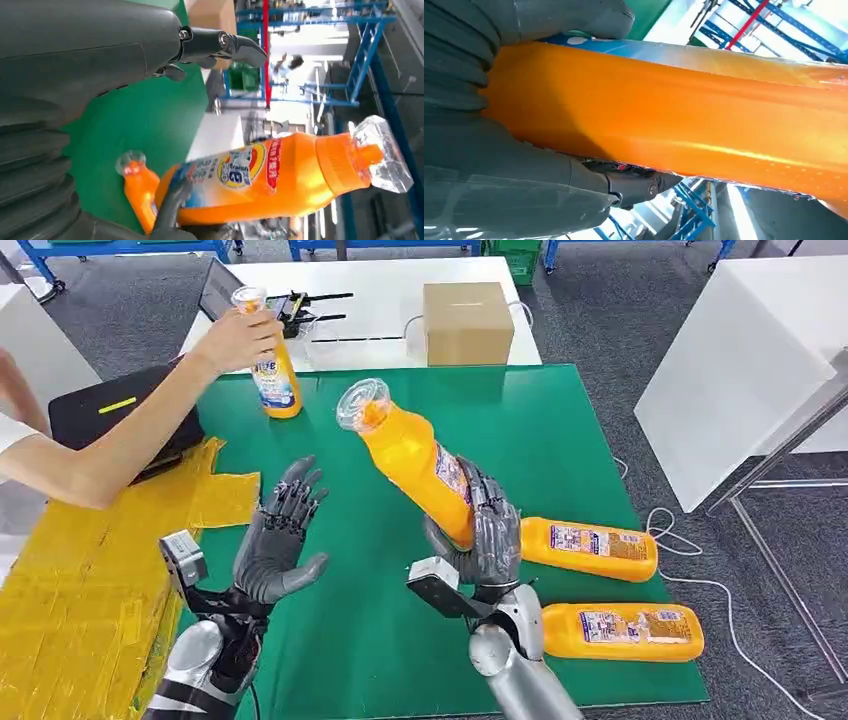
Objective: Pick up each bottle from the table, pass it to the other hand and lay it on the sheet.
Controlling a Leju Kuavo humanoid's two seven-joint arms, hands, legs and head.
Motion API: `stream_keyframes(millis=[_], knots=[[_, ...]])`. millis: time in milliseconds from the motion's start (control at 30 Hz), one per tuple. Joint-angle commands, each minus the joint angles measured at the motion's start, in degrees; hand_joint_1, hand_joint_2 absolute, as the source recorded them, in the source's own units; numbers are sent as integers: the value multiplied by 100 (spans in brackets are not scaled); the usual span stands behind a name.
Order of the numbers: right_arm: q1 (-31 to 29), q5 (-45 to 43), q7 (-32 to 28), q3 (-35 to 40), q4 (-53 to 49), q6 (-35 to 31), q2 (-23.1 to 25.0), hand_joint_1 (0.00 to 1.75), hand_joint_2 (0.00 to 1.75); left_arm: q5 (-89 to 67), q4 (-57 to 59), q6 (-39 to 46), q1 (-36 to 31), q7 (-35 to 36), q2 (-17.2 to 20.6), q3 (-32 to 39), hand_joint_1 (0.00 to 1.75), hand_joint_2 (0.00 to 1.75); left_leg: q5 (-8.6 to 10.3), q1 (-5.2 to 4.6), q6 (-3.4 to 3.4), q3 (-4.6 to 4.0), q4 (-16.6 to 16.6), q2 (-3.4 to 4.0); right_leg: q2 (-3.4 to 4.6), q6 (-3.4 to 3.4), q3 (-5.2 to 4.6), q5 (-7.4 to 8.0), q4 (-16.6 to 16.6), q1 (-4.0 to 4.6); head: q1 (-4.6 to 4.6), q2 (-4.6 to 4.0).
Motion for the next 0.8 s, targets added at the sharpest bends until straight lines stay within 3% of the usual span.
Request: stream_keyframes(millis=[33, 800], knots=[[-163, -13, -83, 343, 156, 111, -24, 175, 175, 92, 554, 72, -534, 170, 113, -552, 0, 175, 2, 0, 0, 1, -2, -10, -11, 5, 6, 0, -3, -1, 0, 0], [-364, 448, 152, 902, 836, 187, 15, 175, 175, 206, 669, 121, -651, 191, 152, -670, 0, 175, -1, 6, -2, 14, -10, 0, -2, 7, 20, 2, -14, 5, 0, 0]])
